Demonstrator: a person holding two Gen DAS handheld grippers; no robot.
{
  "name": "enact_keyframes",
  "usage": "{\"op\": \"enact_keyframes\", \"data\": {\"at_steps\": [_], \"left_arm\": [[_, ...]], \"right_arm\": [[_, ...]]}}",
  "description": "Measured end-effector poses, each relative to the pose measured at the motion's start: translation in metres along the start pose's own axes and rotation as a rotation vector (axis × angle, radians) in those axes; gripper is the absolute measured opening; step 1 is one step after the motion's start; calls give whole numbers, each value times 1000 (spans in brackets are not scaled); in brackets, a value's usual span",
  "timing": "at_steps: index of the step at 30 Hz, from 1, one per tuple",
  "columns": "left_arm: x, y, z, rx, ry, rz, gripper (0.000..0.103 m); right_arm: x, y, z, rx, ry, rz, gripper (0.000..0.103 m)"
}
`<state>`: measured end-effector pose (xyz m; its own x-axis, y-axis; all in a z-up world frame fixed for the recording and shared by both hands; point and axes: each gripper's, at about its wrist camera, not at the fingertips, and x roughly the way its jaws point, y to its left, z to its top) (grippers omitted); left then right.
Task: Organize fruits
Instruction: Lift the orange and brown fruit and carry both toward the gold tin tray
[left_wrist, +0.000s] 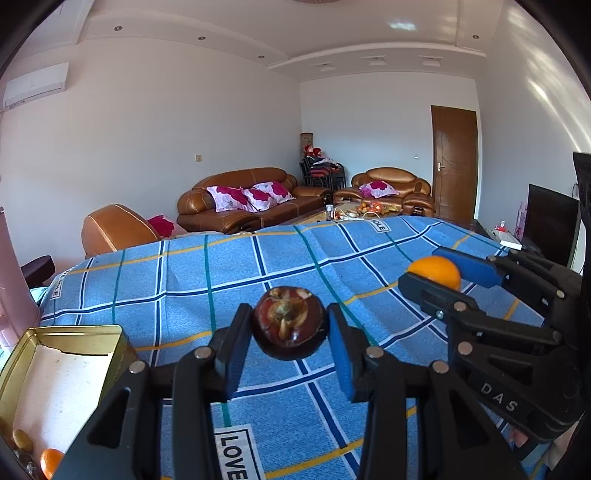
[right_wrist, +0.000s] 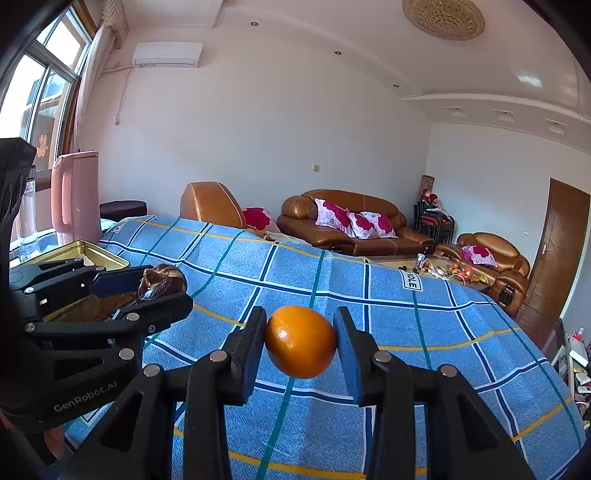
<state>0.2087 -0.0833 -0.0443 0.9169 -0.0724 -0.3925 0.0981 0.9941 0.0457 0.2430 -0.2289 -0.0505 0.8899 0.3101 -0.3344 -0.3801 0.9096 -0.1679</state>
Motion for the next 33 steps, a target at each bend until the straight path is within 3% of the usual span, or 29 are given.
{"op": "enact_keyframes", "data": {"at_steps": [14,33], "left_arm": [[-9,9,-4,-30,15,-9,42],[-50,22,-19,-18,-18,-36,42]], "right_arm": [[-5,7,1,-22,-23,-19,40],[-18,32,-1,-64,-33,22,40]]}}
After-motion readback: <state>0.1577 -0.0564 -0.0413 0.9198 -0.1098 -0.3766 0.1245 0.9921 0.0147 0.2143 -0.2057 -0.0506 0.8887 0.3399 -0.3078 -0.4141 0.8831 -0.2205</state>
